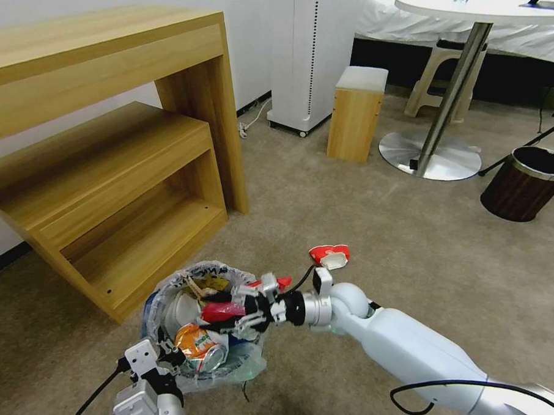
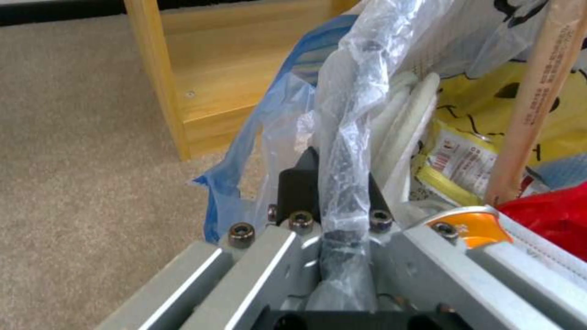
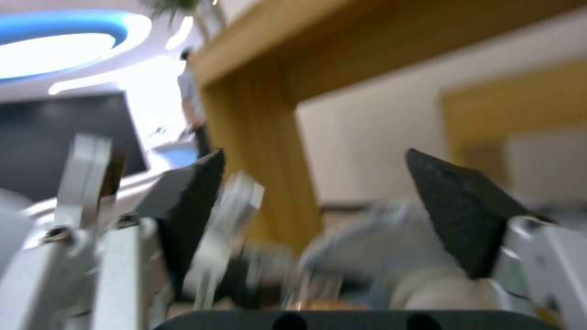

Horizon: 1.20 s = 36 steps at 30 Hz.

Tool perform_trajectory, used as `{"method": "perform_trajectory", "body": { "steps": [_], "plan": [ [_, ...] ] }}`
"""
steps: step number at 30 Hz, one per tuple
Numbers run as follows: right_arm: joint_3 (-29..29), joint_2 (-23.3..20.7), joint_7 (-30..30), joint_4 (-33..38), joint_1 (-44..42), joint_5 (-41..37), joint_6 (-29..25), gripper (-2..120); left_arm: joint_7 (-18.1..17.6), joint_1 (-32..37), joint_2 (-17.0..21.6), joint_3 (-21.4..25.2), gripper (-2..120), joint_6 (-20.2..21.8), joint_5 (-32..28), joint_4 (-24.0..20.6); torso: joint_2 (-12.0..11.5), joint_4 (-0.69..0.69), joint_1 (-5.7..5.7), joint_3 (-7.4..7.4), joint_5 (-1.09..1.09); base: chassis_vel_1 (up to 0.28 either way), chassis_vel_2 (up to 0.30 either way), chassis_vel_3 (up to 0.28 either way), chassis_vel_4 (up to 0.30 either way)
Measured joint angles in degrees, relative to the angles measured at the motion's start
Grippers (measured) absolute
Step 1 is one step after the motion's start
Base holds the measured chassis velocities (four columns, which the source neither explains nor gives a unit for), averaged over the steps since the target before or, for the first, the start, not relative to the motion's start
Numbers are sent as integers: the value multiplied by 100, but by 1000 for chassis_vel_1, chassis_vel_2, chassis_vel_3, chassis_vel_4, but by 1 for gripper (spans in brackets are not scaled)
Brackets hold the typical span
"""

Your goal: Pick up the trash bin and place the garbage on the floor into it.

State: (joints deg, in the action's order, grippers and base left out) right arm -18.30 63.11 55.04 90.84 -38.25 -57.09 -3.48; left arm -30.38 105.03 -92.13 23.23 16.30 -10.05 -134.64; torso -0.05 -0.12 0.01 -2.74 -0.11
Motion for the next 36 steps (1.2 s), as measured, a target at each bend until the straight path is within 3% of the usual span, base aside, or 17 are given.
{"method": "perform_trajectory", "body": {
  "steps": [2,3,5,10,13,15,17,18,21,23,26,30,36],
  "plan": [
    [452,-39,-399,248,-121,-209,-119,92,0,-36,0,41,0,31,-74,33,0,1,0,0,-1,0,0,0,0],
    [452,-39,-399,248,-121,-209,-119,92,0,-36,0,41,0,31,-74,33,0,1,0,0,-1,0,0,0,0],
    [1016,-86,-860,405,-321,-299,-275,99,0,-58,0,62,0,73,-171,54,0,0,0,0,0,0,0,0,0],
    [1780,-205,-1605,630,-731,-250,-626,100,-3,-76,0,97,0,123,-302,65,0,0,0,0,1,0,0,0,0],
    [2915,-400,-2589,1112,-1535,198,-794,100,-3,-103,0,147,0,169,-387,41,0,-1,0,0,0,0,0,0,0],
    [3014,-407,-2632,1153,-1603,237,-794,100,-3,-107,0,150,0,172,-394,34,0,0,0,0,0,0,0,0,0],
    [3928,-392,-2802,1431,-2198,602,-820,100,4,-128,0,162,0,200,-442,-61,0,-1,0,0,0,0,0,0,0],
    [3928,-392,-2802,1431,-2198,602,-820,100,4,-128,0,162,0,200,-442,-61,0,-1,0,0,0,0,0,0,0],
    [4873,-179,-2815,1634,-2852,1076,-940,100,6,-108,0,174,0,209,-451,-166,0,-1,0,1,0,0,0,0,0],
    [4996,-133,-2816,1656,-2948,1128,-954,100,9,-106,0,173,0,209,-451,-182,0,-1,0,1,0,0,0,0,0],
    [5718,335,-2882,1761,-3594,1573,-1102,100,15,-122,0,160,0,209,-450,-240,0,-2,0,1,0,0,0,0,0],
    [6103,658,-2835,1724,-3966,1874,-1215,100,18,-115,0,129,0,199,-437,-284,0,-1,0,0,0,0,0,0,0],
    [6247,752,-2786,1745,-4190,1893,-1329,100,19,-73,0,120,0,187,-421,-343,0,0,0,1,-1,0,0,0,0]
  ]
}}
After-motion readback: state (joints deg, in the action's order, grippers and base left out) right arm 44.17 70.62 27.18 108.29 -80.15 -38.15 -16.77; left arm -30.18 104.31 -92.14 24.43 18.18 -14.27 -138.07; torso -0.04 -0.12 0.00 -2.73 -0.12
